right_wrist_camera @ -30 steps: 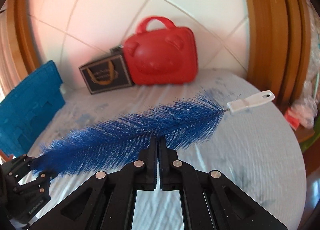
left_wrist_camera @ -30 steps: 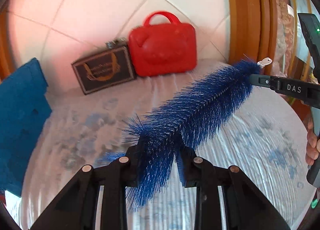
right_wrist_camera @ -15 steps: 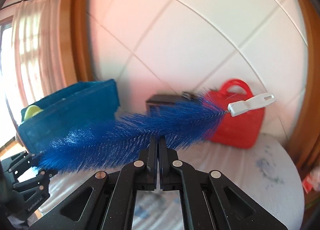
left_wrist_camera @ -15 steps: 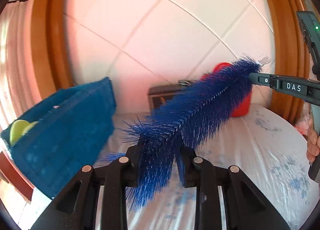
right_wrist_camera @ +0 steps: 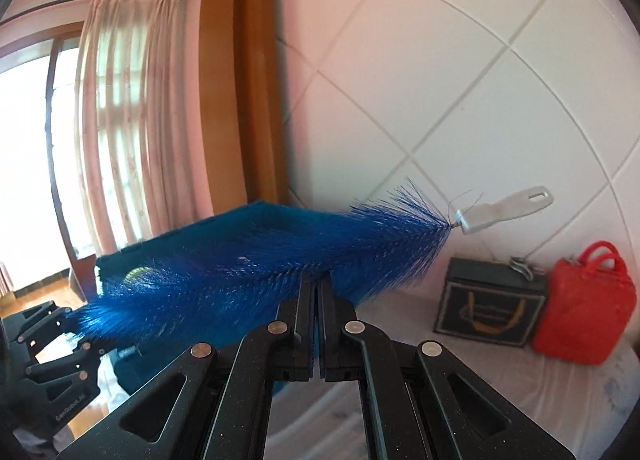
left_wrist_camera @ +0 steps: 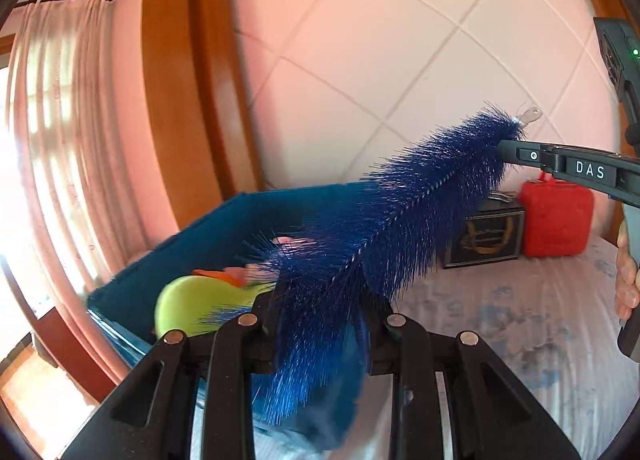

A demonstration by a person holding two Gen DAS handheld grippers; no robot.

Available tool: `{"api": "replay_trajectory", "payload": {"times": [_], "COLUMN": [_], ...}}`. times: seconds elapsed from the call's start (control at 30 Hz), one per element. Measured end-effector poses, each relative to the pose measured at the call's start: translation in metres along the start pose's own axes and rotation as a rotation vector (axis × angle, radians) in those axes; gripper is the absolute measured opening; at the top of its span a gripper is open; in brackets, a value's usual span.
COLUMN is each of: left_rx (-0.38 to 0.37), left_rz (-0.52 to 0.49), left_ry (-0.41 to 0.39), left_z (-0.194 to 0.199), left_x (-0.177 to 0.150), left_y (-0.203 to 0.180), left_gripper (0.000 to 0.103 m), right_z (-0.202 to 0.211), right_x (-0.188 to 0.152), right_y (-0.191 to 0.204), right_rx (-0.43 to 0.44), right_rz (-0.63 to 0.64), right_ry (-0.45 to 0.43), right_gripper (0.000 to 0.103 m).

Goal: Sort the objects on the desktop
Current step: 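Carry the blue brush into the blue bin and open both grippers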

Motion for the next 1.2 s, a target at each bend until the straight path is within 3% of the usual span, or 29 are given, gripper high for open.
{"api": "replay_trajectory", "payload": {"times": [0.33,0.57,0.87,1.2], "left_rx": [0.120,0.158,0.089,-0.009], "left_rz": [0.115,0.170,0.157,0.134], "left_ry": [0.072,0.163,0.217,0.312], "left_z": [-0.074,-0.111,-0.156,-0.196], "left_x": [0.008,-0.003,0.001,-0.007], "left_y": [0.125,0.167,0.220,0.259], "left_gripper": [0.026,0.026,0.026,0.030], "right_z": [-0.134,-0.205,-0.250,-0.295], "right_x": [0.062,0.075,0.084,0.076], "right_y": [0.107,0.145,0.168,0.182], "right_rx": [0.135,0.191,0.130,0.023], "right_rz": [0.086,0.148,0.142,0.095], "right_ry": [0.060,0.121,0.163,0.287], "right_gripper": [0.001,0.001,0.002,0.002]}}
Point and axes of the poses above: each gripper's, at about its wrist camera, not at the fingertips, and z roughly against the way its jaws point, y to its left, x to its top, the point moved 8 cm from there along -z, roughly the way its jaws point, and after that the axes turned 4 degrees about y, right-handed, at the moved point
